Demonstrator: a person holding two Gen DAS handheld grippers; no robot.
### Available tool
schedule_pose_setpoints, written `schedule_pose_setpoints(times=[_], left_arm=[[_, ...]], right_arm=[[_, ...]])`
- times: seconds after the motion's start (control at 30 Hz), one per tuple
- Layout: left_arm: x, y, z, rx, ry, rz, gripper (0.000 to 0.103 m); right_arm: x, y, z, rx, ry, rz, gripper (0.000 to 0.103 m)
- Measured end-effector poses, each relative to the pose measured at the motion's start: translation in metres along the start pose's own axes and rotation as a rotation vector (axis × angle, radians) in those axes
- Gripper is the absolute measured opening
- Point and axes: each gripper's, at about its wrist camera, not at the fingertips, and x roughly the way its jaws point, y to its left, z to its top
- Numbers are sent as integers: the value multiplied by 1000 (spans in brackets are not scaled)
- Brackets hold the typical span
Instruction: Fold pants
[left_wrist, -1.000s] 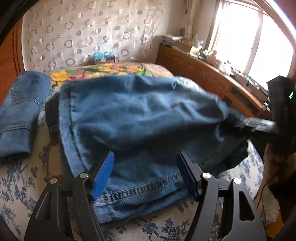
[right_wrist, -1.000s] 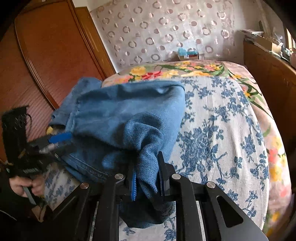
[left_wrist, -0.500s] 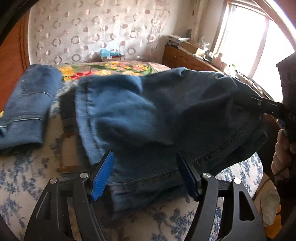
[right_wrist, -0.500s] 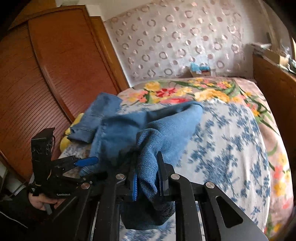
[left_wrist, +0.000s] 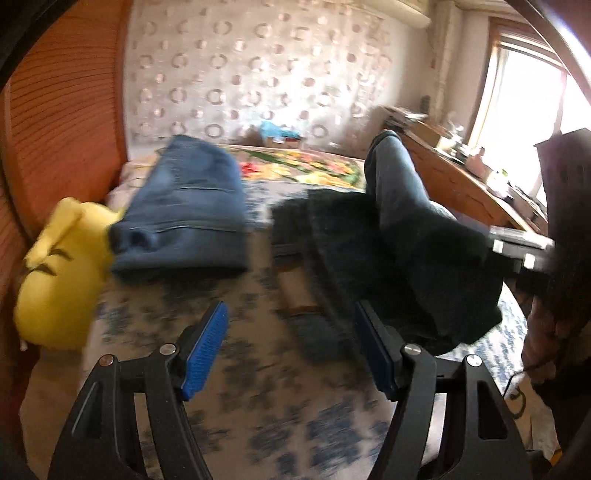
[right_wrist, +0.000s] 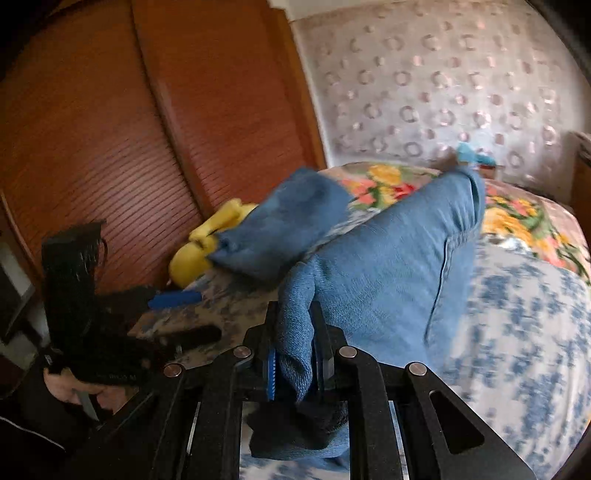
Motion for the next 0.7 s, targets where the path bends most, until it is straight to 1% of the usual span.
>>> schedule_pose_setpoints(times=[0.07, 0.17, 0.23, 0.3, 0.33, 0.4, 0.43, 0.5, 0.57, 0.63, 0.7], left_arm=[[-6, 14, -3, -19, -7, 29, 71], [-13, 27, -2, -44, -25, 54, 71], [-15, 32, 0, -53, -35, 66, 71], [-15, 34, 2, -58, -41, 69, 71], [-14, 33, 3, -57, -43, 70, 71], [-12, 32, 4, -53, -45, 66, 71], [-12, 30, 5, -49, -45, 62, 71], [-11, 27, 5, -41, -46, 54, 71], [-8, 22, 7, -30, -46, 42, 71], [-2, 14, 9, -18, -40, 25, 71], [2, 6, 11, -6, -36, 5, 71]], right_arm=[[21, 13, -4, -18, 46, 30, 14], [52, 29, -19, -40, 130, 58, 14], [68, 34, -29, -52, 178, 63, 14], [79, 37, -36, -67, 205, 58, 15], [80, 37, -36, -71, 205, 57, 16], [78, 35, -29, -58, 200, 56, 23], [73, 37, -26, -52, 196, 52, 26], [60, 43, -20, -57, 181, 47, 34], [45, 46, -15, -71, 158, 34, 38], [28, 45, -7, -97, 126, -15, 39], [13, 39, -2, -103, 94, -44, 40]])
